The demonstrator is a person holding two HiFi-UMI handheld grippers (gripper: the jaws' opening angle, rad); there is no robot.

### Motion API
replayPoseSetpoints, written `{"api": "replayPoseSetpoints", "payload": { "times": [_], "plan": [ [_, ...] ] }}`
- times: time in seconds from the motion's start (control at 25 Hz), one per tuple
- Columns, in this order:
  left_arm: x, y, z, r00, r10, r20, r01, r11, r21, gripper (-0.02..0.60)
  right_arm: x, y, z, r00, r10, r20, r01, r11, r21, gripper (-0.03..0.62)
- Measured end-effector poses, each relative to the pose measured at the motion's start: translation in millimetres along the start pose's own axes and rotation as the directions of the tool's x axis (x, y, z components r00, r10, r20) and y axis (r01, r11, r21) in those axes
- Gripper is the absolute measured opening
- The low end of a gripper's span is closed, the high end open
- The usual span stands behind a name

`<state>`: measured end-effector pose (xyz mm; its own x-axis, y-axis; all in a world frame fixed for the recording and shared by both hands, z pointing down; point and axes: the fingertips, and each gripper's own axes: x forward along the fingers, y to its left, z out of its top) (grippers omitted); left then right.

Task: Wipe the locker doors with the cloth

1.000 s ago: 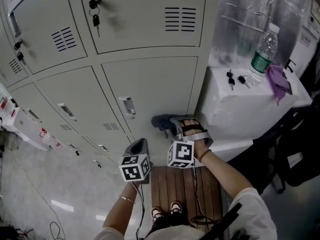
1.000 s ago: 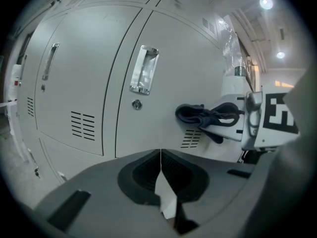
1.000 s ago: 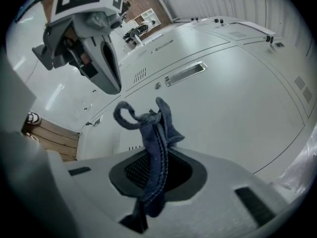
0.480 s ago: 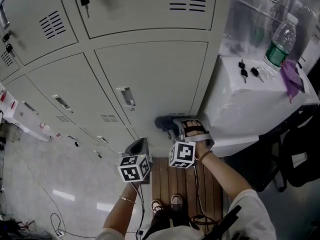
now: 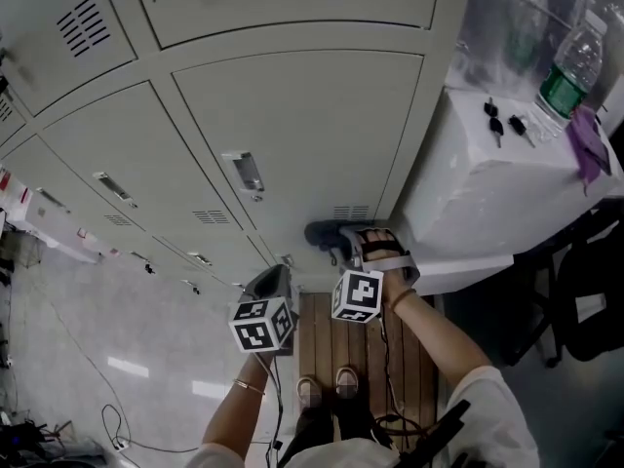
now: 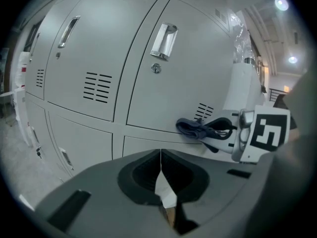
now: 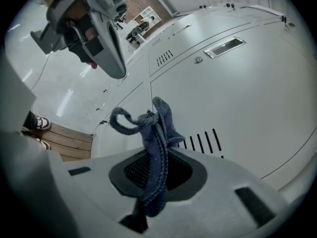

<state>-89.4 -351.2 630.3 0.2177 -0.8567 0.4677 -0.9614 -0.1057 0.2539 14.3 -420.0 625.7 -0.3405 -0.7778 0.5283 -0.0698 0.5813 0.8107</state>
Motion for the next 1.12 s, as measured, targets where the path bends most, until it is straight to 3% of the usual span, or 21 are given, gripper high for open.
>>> {"api": "replayPoseSetpoints", "payload": {
  "times": [0.52, 0.76, 0.92, 1.12],
  "plan": [
    [-5.7, 8.7, 1.5, 1.0, 0.012, 0.0, -0.012, 1.0, 0.002, 0.009, 4.2, 9.4, -2.2, 1.0, 0.018, -0.009, -0.018, 1.0, 0.018, 0.043],
    [-16.8, 7.5, 21.5, 0.999, 0.011, 0.031, -0.011, 1.0, 0.002, 0.009, -25.1, -7.8, 9.7, 0.999, 0.002, 0.037, -0.008, 0.988, 0.152, 0.043],
    [-28.7, -6.1, 51.3, 0.996, -0.01, 0.092, 0.009, 1.0, 0.011, 0.009, -54.5, -24.7, 18.0, 0.997, -0.019, 0.08, -0.011, 0.935, 0.355, 0.043],
    [-55.4, -32.4, 93.6, 0.982, -0.047, 0.181, 0.034, 0.997, 0.076, 0.009, -95.7, -55.7, 28.2, 0.987, -0.107, 0.119, 0.013, 0.795, 0.606, 0.043]
  ]
}}
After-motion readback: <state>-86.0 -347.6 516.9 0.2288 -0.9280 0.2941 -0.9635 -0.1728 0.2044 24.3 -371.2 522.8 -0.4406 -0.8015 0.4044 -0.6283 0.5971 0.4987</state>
